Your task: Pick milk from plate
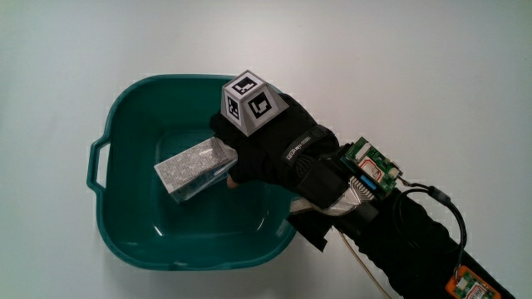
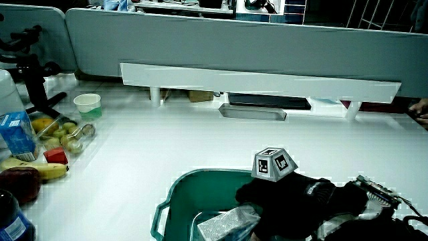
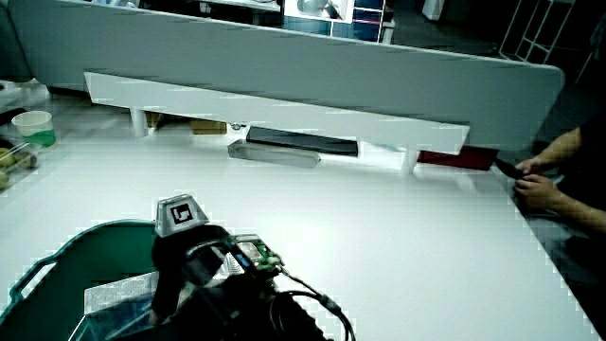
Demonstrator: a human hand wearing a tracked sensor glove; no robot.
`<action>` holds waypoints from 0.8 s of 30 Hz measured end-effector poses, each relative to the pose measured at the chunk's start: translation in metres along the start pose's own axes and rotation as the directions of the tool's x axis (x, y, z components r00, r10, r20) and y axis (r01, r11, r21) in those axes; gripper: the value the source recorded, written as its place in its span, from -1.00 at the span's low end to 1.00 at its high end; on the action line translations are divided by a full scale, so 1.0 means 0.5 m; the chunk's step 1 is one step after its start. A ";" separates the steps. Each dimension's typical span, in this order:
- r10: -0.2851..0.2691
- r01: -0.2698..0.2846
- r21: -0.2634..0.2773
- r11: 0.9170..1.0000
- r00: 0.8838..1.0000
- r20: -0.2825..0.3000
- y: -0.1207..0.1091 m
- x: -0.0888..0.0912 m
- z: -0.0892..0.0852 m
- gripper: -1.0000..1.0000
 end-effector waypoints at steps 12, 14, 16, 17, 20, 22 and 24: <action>0.014 -0.014 -0.006 1.000 1.000 0.014 0.002 -0.005 0.002 0.93; 0.022 -0.022 0.006 1.000 1.000 0.022 0.000 -0.008 0.003 0.98; 0.028 -0.028 0.019 0.999 0.999 0.021 -0.004 -0.010 0.005 1.00; 0.031 -0.031 0.021 0.999 0.999 0.032 -0.005 -0.013 0.006 1.00; 0.041 -0.042 0.039 0.998 0.998 0.041 -0.009 -0.019 0.008 1.00; 0.049 -0.052 0.050 0.997 0.997 0.052 -0.014 -0.025 0.012 1.00; 0.045 -0.050 0.068 0.996 0.996 0.074 -0.022 -0.031 0.015 1.00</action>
